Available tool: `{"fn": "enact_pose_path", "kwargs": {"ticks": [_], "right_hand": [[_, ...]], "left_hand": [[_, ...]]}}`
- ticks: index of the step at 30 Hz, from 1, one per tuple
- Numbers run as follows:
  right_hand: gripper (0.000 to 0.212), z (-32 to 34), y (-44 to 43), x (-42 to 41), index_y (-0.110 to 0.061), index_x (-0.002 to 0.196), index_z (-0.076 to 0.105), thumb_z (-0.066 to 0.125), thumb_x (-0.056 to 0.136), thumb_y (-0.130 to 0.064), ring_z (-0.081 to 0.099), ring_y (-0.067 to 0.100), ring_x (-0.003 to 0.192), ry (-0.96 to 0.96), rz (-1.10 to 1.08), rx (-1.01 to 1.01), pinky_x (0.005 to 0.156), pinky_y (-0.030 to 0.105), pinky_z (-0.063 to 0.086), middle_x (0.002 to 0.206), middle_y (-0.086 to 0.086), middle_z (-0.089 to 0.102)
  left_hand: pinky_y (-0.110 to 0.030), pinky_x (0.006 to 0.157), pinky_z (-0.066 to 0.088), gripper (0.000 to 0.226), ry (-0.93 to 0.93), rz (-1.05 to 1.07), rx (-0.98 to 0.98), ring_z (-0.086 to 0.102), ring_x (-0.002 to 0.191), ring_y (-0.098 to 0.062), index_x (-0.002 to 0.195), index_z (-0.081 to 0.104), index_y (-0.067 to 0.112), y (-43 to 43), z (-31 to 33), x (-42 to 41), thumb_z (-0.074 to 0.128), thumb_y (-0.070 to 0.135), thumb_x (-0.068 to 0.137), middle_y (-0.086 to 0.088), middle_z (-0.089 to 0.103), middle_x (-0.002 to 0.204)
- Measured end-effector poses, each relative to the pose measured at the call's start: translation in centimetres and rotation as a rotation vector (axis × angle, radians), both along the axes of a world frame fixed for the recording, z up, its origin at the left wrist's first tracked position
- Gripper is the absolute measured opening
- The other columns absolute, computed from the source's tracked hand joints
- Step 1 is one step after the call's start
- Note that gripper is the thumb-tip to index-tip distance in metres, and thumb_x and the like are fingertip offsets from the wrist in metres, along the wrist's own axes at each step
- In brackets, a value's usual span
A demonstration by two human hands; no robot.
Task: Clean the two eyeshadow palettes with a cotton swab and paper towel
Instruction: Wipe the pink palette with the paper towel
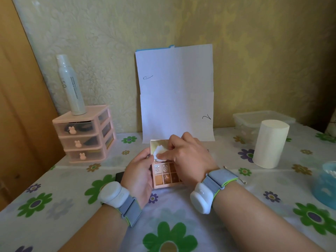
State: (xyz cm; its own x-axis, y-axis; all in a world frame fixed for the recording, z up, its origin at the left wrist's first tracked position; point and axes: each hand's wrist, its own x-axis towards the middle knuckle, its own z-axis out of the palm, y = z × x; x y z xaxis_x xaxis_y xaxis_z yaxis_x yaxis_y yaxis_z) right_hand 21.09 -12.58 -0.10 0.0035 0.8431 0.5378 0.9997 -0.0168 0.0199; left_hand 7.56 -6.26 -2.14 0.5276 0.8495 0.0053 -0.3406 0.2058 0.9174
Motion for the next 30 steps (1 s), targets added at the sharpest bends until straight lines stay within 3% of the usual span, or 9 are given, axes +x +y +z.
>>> {"fn": "enact_pose_path", "kwargs": {"ticks": [6, 10, 14, 23, 27, 30], "right_hand": [[0.048, 0.3, -1.4, 2.2, -0.046, 0.112, 0.068, 0.052, 0.077, -0.016, 0.037, 0.023, 0.09, 0.015, -0.111, -0.066, 0.069, 0.033, 0.026, 0.097, -0.01, 0.046], [0.049, 0.1, -0.7, 1.2, -0.045, 0.108, 0.07, 0.043, 0.081, -0.015, 0.036, 0.021, 0.089, 0.069, -0.047, -0.025, 0.071, 0.032, 0.03, 0.098, -0.011, 0.047], [0.048, 0.1, 0.0, 0.2, -0.046, 0.11, 0.069, 0.052, 0.081, -0.013, 0.036, 0.021, 0.087, 0.03, 0.002, -0.037, 0.069, 0.032, 0.03, 0.097, -0.011, 0.047], [0.046, -0.6, -1.2, 1.6, -0.044, 0.103, 0.068, 0.035, 0.077, -0.023, 0.038, 0.023, 0.089, 0.158, -0.189, 0.019, 0.072, 0.033, 0.032, 0.093, -0.008, 0.046], [0.03, -1.0, 0.3, -1.0, -0.033, 0.101, 0.065, 0.045, 0.08, -0.025, 0.04, 0.024, 0.081, 0.099, -0.12, 0.091, 0.063, 0.032, 0.033, 0.09, -0.007, 0.047], [0.044, -0.9, 0.8, -2.0, -0.032, 0.109, 0.064, 0.031, 0.08, -0.029, 0.04, 0.024, 0.077, 0.047, -0.065, 0.117, 0.062, 0.031, 0.034, 0.089, -0.006, 0.049]], "left_hand": [[-0.053, 0.075, 0.062, 0.031, 0.066, 0.027, 0.017, 0.075, 0.096, -0.039, 0.12, 0.07, 0.01, 0.4, -0.1, -0.2, 0.042, 0.008, 0.107, -0.023, 0.076, 0.107], [-0.04, 0.061, 0.06, 0.032, 0.048, 0.047, 0.0, 0.076, 0.084, -0.032, 0.115, 0.072, 0.011, 0.2, -0.1, 0.0, 0.041, 0.006, 0.106, -0.021, 0.077, 0.101], [-0.036, 0.056, 0.059, 0.03, 0.014, 0.046, -0.004, 0.076, 0.076, -0.029, 0.108, 0.074, 0.01, -0.1, 0.1, 0.0, 0.045, 0.004, 0.104, -0.022, 0.077, 0.097], [-0.045, 0.065, 0.063, 0.033, 0.063, 0.03, 0.015, 0.075, 0.084, -0.033, 0.113, 0.072, 0.01, 0.0, 0.0, -0.1, 0.04, 0.007, 0.108, -0.024, 0.076, 0.103], [-0.038, 0.061, 0.06, 0.035, 0.035, 0.006, 0.031, 0.074, 0.08, -0.027, 0.114, 0.071, 0.01, -0.1, -0.2, 0.2, 0.037, 0.006, 0.108, -0.021, 0.075, 0.098], [-0.032, 0.059, 0.058, 0.034, -0.014, -0.003, 0.031, 0.074, 0.078, -0.022, 0.112, 0.07, 0.009, -0.1, -0.2, 0.2, 0.037, 0.004, 0.108, -0.017, 0.075, 0.093]]}}
